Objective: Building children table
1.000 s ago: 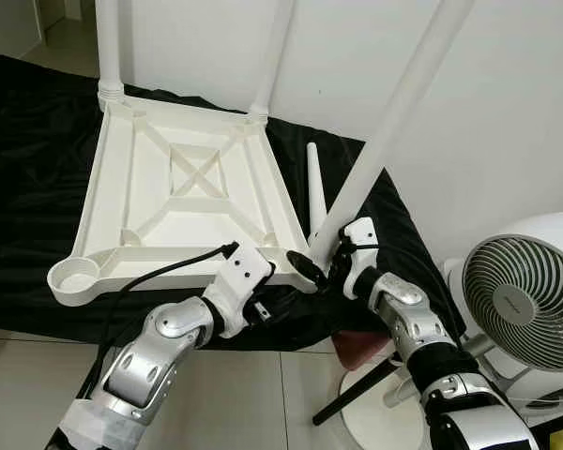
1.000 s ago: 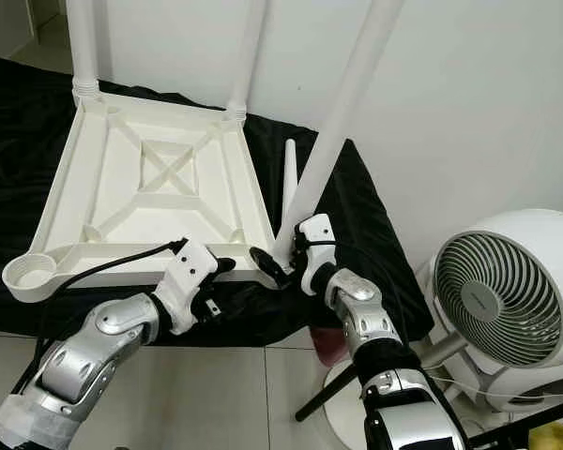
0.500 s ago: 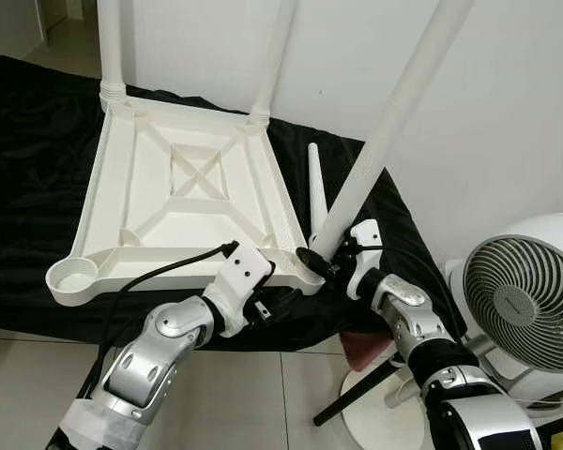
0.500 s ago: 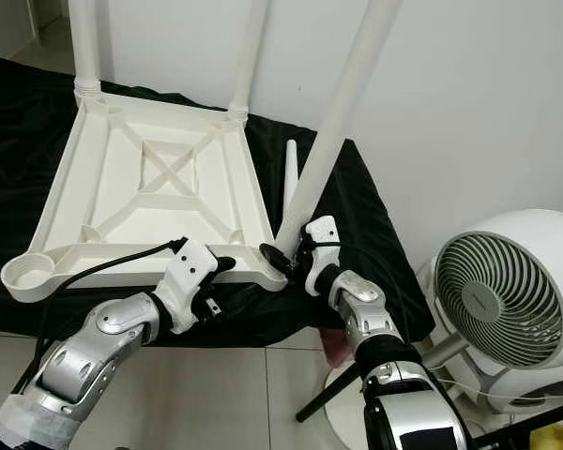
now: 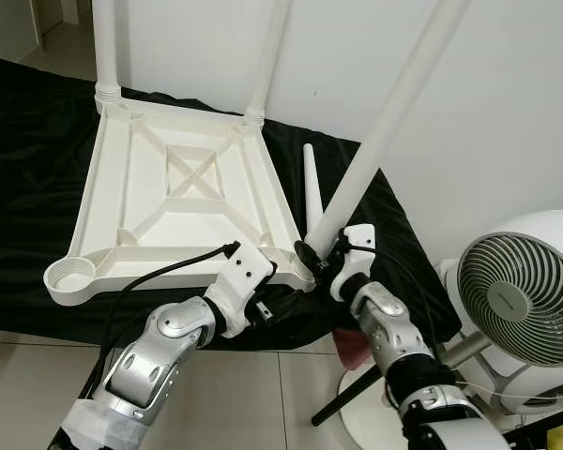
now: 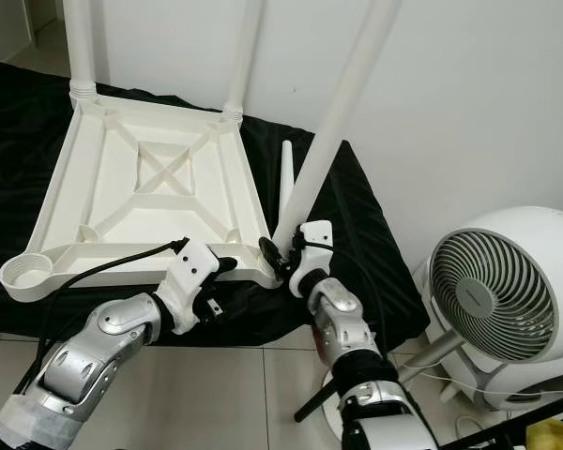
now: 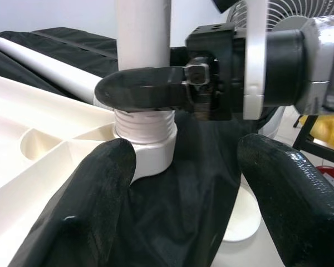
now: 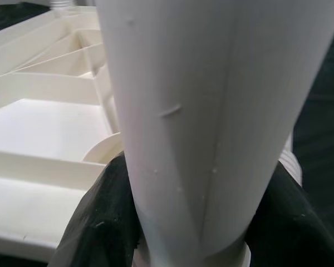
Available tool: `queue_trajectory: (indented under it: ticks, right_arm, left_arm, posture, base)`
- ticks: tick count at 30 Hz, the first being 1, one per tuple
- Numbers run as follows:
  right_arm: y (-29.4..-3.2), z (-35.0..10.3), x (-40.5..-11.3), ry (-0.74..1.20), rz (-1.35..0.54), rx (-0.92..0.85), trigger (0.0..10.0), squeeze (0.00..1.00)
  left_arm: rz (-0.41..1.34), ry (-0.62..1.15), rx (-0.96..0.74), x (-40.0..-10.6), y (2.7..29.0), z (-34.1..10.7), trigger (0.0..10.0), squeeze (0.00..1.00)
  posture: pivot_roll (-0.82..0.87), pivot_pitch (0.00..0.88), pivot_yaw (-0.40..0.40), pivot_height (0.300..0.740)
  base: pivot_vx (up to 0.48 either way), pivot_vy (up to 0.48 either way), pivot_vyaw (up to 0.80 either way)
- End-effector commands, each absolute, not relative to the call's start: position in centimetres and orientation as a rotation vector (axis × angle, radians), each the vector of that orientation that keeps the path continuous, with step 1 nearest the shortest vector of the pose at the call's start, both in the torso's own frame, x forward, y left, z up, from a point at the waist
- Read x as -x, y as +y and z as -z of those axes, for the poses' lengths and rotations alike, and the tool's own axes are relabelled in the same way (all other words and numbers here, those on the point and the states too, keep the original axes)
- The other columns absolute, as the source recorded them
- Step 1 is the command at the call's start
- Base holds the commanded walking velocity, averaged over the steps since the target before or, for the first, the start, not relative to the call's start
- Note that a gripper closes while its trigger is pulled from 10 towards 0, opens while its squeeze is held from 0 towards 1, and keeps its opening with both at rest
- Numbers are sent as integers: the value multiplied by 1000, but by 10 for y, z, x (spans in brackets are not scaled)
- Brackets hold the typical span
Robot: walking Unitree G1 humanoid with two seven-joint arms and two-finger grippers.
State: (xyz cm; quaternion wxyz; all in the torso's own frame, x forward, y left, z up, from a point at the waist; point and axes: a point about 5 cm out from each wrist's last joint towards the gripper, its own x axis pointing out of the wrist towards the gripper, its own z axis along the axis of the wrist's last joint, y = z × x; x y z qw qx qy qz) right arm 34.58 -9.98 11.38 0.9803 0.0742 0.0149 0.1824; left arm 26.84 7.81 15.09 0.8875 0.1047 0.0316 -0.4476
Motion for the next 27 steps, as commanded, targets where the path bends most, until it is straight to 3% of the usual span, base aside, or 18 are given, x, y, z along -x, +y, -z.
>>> queue_trajectory:
  ticks: [1,5,12,13,14,26,27]
  right_arm:
    - [-110,-89,-335,144,-196,-133,10000,0]
    - [-105,-85,-327,159,-59,-157,10000,0]
    - [-91,-98,-323,97,-105,-192,10000,0]
    - [-96,-98,-323,93,-90,-182,10000,396]
    - [-100,-98,-323,89,-79,-174,10000,1000]
    - [-123,-107,-301,-8,-114,-176,10000,1000]
    - [-124,-107,-299,-14,-132,-176,10000,847]
  left_arm:
    - [970,74,-219,-265,75,-147,10000,0]
    - [959,76,-228,-266,79,-147,10000,0]
    - [931,79,-219,-266,84,-146,10000,0]
    - [936,79,-224,-266,83,-146,10000,0]
    - [940,79,-229,-266,82,-146,10000,0]
    - [919,72,-239,-267,87,-147,10000,0]
    - [919,71,-240,-267,87,-147,10000,0]
  posture:
    - [158,17,-236,740]
    - [166,16,-245,740]
    - [164,12,-238,740]
    - [164,7,-235,740]
    - [164,7,-235,740]
    - [167,1,-242,740]
    - [165,0,-242,740]
  base:
    - [0,0,0]
    - [0,0,0]
    - [0,0,0]
    - [0,0,0]
    - [0,0,0]
    - [0,0,0]
    - [0,0,0]
